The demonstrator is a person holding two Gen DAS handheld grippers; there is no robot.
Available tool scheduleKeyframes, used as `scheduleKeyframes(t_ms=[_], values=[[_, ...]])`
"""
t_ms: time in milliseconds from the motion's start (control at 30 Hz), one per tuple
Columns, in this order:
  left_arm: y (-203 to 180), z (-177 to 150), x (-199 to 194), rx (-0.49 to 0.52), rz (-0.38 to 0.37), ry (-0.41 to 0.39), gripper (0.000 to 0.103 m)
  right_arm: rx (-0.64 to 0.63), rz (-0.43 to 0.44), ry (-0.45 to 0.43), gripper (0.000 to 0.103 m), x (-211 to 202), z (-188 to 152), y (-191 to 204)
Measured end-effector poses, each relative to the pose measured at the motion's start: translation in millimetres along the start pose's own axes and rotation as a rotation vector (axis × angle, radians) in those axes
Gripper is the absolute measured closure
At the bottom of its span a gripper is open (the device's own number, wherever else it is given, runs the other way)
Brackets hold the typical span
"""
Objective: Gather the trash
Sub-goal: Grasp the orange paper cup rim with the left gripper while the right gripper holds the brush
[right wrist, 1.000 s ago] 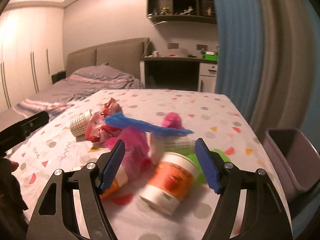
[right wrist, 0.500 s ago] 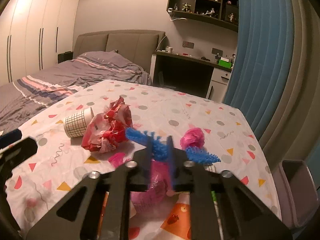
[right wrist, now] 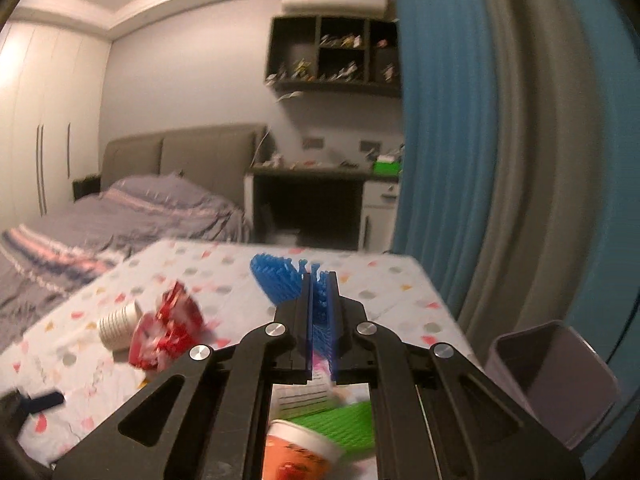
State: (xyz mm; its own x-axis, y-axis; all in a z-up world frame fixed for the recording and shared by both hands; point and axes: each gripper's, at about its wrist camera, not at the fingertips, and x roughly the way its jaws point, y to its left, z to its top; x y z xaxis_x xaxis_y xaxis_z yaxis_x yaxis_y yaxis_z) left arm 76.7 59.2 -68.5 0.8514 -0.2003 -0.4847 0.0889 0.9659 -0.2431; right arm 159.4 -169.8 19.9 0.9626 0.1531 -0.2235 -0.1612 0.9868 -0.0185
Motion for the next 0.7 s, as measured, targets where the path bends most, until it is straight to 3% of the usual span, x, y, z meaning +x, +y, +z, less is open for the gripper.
scheduleKeyframes(t_ms=[167, 233, 333, 700], values=[[-17.7, -9.5, 6.8, 0.032, -0.032, 0.030, 0.013, 0.052, -0.021, -0.026, 0.096, -32.7, -5.6, -29.4], [-24.4, -12.2, 12.9, 0.036, -0.059, 0.057, 0.029, 0.063, -0.033, -0.022, 0.096, -44.1, -12.0, -38.5], [-30.3, -15.3, 20.7, 0.037, -0.069, 0.085, 0.043, 0.091, -0.034, 0.004, 0.096, -58.5, -23.4, -49.2], [-32.7, -23.5, 41.0, -0.016, -0.064, 0.136, 0.082, 0.138, -0.049, 0.057, 0.096, -78.0, -50.7, -67.5]])
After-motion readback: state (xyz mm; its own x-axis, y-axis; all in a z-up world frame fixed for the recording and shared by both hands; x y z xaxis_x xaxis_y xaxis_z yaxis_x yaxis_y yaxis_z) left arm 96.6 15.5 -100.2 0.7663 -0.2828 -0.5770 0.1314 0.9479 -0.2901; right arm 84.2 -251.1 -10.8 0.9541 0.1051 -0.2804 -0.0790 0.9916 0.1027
